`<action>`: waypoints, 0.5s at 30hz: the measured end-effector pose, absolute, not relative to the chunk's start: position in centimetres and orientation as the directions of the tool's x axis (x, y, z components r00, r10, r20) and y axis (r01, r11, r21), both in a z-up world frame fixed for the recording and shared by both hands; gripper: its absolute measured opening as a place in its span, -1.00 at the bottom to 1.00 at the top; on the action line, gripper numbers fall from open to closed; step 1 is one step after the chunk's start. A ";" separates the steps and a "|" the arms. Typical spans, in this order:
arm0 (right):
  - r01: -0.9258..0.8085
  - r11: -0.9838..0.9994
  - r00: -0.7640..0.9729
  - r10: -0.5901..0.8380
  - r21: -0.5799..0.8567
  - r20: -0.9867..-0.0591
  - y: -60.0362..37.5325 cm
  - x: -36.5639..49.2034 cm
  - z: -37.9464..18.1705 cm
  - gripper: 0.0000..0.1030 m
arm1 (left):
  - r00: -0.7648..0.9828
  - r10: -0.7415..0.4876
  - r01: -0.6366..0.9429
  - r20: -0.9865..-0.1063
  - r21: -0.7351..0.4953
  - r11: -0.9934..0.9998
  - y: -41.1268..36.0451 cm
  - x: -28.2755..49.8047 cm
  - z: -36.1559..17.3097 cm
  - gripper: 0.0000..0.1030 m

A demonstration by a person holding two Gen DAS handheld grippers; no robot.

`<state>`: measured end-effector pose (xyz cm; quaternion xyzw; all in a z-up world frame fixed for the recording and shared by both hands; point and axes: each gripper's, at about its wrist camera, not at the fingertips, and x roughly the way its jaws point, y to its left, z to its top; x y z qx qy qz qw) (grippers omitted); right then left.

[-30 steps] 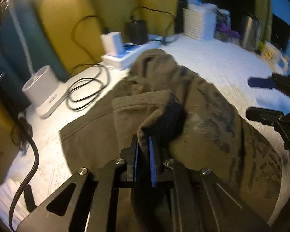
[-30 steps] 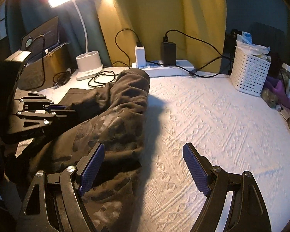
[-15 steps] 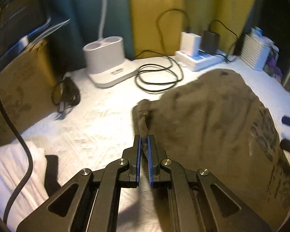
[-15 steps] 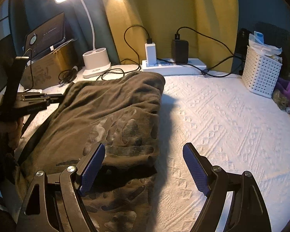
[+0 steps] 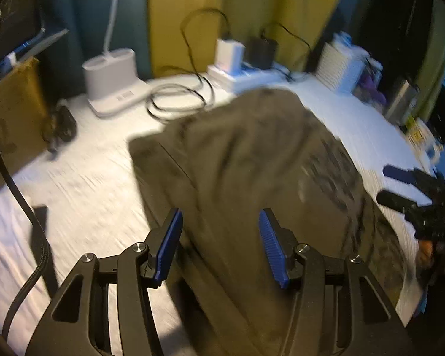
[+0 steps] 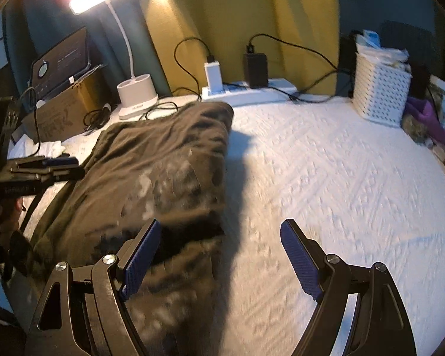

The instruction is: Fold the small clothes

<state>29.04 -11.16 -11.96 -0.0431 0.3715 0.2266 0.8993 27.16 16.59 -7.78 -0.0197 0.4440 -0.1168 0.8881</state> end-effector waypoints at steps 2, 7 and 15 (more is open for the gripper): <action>-0.435 0.893 0.605 0.383 0.113 -0.698 -11.7 28.2 -12.5 0.61 | 0.550 -0.248 0.215 -0.798 -0.152 0.965 16.0 26.4 -8.4 0.04; -0.438 0.886 0.567 0.403 0.150 -0.719 -12.5 25.7 -13.4 0.35 | 0.522 -0.273 0.248 -0.808 -0.163 0.955 15.1 23.3 -8.3 0.04; -0.432 0.884 0.552 0.415 0.177 -0.723 -12.5 22.7 -14.9 0.04 | 0.524 -0.292 0.257 -0.800 -0.178 0.950 14.5 20.1 -9.5 0.01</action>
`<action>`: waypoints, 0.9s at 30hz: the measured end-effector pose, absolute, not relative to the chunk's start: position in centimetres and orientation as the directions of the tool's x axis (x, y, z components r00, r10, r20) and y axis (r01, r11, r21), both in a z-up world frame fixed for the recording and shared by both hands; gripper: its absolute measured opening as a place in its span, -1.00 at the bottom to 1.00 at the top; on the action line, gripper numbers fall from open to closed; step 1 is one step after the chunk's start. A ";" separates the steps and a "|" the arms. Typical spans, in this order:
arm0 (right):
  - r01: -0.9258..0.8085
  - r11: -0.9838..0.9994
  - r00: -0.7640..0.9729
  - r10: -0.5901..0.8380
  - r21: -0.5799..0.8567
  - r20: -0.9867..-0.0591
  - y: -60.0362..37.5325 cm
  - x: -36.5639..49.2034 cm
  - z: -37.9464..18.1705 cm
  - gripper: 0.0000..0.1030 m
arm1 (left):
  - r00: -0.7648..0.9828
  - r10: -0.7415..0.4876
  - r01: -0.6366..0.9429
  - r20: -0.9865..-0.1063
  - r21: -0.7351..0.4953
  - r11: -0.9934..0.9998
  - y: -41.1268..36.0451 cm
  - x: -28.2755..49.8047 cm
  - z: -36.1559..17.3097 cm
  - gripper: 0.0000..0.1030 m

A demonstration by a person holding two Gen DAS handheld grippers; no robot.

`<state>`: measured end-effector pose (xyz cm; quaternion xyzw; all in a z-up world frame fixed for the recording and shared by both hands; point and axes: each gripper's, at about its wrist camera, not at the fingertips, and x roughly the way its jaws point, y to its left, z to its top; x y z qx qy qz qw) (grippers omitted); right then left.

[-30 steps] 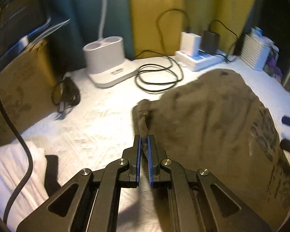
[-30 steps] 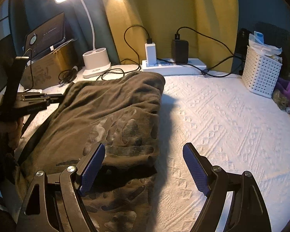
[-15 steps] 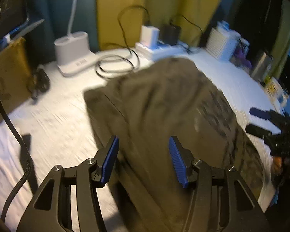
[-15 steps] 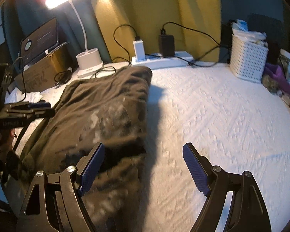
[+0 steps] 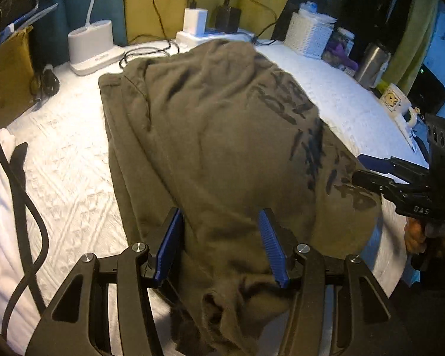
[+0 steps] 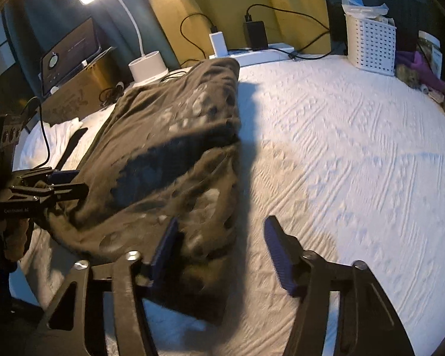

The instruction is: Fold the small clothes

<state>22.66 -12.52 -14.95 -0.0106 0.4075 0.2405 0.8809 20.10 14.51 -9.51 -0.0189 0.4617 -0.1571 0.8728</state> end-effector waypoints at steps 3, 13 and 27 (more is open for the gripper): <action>-0.453 0.875 0.548 0.425 0.171 -0.720 -11.5 21.7 -15.1 -0.46 | 0.568 -0.270 0.248 -0.777 -0.151 0.957 14.4 19.1 -9.3 -0.68; -0.471 0.878 0.595 0.391 0.090 -0.702 -10.3 18.4 -13.6 -0.85 | 0.647 -0.241 0.187 -0.723 -0.155 0.970 15.8 16.0 -7.9 -0.93; -0.424 0.905 0.619 0.311 0.026 -0.721 -9.8 14.4 -14.5 -0.80 | 0.634 -0.192 0.151 -0.750 -0.123 0.981 17.7 14.5 -9.1 -0.85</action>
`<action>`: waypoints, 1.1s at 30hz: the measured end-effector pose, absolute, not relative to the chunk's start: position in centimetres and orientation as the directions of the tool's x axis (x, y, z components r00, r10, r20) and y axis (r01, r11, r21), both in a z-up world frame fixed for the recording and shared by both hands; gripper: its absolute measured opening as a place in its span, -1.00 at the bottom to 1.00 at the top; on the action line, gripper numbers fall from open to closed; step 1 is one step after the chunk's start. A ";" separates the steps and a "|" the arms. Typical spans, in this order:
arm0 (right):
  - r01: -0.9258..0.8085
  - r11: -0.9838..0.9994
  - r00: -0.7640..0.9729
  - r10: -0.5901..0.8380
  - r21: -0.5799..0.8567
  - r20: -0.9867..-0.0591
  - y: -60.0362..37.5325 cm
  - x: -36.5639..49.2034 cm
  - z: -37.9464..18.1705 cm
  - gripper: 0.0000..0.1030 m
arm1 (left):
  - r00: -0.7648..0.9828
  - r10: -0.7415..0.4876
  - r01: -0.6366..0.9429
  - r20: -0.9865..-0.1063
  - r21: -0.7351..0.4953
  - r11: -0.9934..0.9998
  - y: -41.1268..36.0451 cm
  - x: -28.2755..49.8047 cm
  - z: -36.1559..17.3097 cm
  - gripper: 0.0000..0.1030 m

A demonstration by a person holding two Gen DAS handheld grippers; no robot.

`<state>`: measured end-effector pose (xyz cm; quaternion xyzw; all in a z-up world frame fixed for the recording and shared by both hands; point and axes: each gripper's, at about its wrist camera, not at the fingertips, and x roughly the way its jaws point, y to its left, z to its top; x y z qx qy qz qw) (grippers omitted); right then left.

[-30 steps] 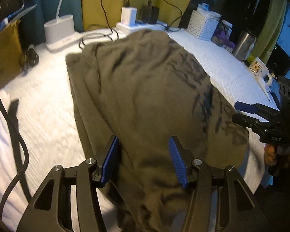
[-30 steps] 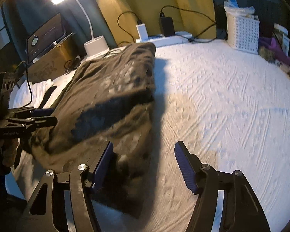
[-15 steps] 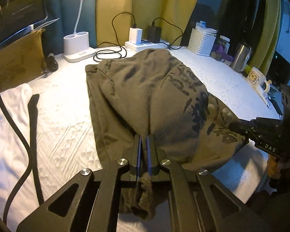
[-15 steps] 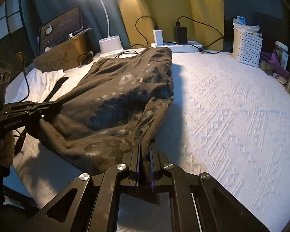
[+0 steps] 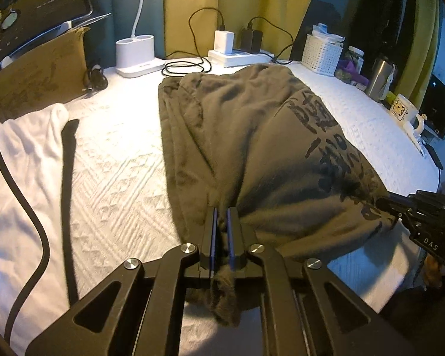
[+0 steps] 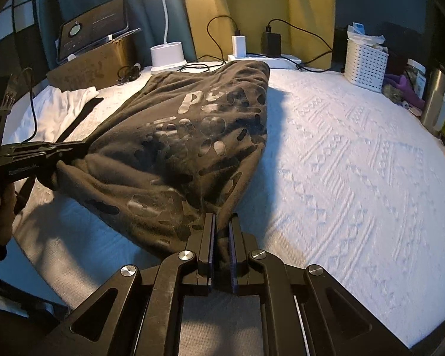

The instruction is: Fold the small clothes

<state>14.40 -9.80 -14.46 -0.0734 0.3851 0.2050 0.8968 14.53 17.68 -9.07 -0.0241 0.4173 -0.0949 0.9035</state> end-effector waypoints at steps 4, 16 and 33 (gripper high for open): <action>-0.425 0.905 0.611 0.314 0.034 -0.727 -10.4 14.2 -14.0 -0.76 | 0.639 -0.186 0.158 -0.746 -0.109 0.981 18.2 14.0 -8.1 -0.85; -0.341 0.939 0.689 0.272 0.030 -0.672 -13.8 17.6 -10.4 0.41 | 0.666 -0.183 0.147 -0.723 -0.114 0.983 18.9 18.0 -5.5 -0.20; -0.350 0.936 0.698 0.281 0.029 -0.659 -12.9 29.5 -9.1 0.37 | 0.660 -0.175 0.163 -0.731 -0.088 0.983 18.2 27.0 -5.7 -0.15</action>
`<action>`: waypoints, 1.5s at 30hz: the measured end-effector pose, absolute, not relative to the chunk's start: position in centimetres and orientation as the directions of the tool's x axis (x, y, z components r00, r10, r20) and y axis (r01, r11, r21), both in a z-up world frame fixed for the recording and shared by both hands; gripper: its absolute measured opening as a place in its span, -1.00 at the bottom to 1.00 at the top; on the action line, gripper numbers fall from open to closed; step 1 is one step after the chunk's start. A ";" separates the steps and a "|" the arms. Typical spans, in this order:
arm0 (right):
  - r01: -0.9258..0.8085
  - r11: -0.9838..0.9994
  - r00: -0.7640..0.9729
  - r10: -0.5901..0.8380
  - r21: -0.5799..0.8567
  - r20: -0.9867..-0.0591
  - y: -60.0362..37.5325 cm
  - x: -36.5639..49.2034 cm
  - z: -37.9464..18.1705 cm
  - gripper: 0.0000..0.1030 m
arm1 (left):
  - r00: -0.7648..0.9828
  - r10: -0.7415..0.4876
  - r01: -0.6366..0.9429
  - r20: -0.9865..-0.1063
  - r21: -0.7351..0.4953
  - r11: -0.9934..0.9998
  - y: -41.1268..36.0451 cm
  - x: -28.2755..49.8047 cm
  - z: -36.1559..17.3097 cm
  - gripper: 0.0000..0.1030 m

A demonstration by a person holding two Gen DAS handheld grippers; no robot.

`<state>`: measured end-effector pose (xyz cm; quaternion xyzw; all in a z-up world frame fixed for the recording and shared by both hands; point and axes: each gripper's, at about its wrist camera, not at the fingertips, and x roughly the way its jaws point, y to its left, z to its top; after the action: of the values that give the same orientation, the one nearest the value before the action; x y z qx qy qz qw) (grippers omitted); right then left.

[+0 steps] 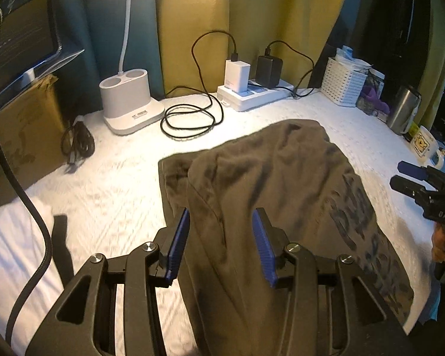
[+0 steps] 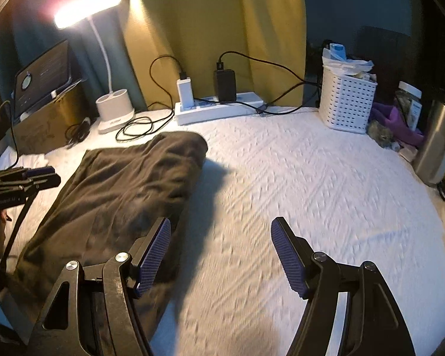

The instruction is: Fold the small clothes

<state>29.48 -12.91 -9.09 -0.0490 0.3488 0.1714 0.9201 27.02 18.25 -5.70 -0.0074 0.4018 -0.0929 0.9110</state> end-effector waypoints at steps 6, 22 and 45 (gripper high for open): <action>-0.368 0.929 0.688 0.302 0.041 -0.660 -11.7 33.3 -9.2 0.26 | 0.650 -0.167 0.176 -0.741 -0.067 0.982 18.2 29.4 -6.9 -0.15; -0.400 0.894 0.599 0.421 0.201 -0.681 -9.3 41.0 -11.2 0.00 | 0.639 -0.216 0.149 -0.739 -0.156 0.976 19.5 33.1 -9.7 -0.16; -0.557 0.830 0.585 0.403 0.013 -0.704 -3.1 44.3 -11.1 -0.67 | 0.679 -0.136 0.096 -0.721 -0.097 0.991 21.3 33.6 -9.1 -0.87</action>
<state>44.30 -3.10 -11.14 -0.1049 0.3658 0.2716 0.8840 33.65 21.34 -9.05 -0.0254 0.3955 -0.0632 0.9160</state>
